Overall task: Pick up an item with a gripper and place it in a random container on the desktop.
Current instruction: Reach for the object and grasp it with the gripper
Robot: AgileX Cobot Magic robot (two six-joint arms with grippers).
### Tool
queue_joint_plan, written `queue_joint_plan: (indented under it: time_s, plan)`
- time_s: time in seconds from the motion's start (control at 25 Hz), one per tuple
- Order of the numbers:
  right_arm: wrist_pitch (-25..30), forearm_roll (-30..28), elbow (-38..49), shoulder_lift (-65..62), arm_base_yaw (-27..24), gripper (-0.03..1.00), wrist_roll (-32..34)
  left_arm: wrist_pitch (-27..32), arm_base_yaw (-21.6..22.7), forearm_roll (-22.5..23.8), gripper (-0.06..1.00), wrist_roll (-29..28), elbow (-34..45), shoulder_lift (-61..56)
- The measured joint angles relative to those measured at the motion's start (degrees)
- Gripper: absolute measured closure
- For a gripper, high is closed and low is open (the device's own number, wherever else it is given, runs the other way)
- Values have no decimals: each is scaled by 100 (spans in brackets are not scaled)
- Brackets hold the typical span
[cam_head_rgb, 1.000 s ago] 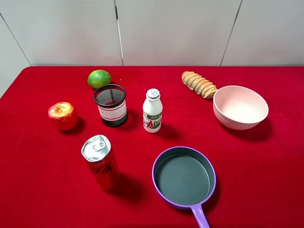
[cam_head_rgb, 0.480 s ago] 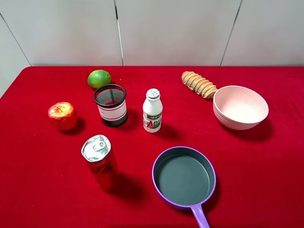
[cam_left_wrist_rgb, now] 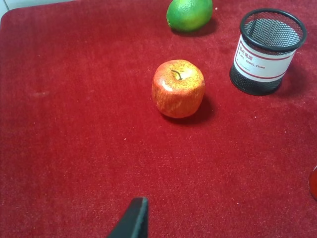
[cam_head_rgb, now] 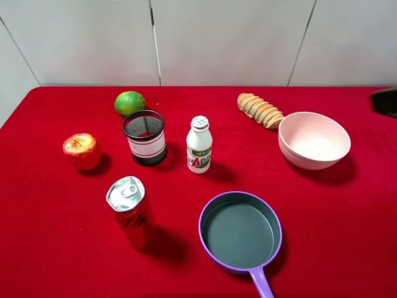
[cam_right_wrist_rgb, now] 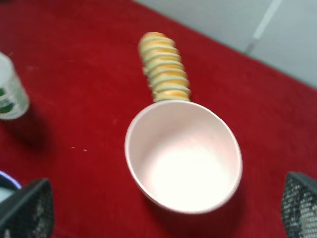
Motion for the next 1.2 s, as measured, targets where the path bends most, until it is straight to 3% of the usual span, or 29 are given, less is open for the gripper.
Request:
queue_joint_plan:
  time_s: [0.2, 0.72, 1.2]
  plan:
    - [-770, -223, 0, 761, 1135, 27, 67, 0, 0, 0, -4, 0, 0, 0]
    - [-2353, -248, -31, 2280, 2284, 27, 92, 0, 0, 0, -4, 0, 0, 0]
    - [-2451, -243, -904, 3799, 2822, 27, 215, 0, 0, 0, -4, 0, 0, 0]
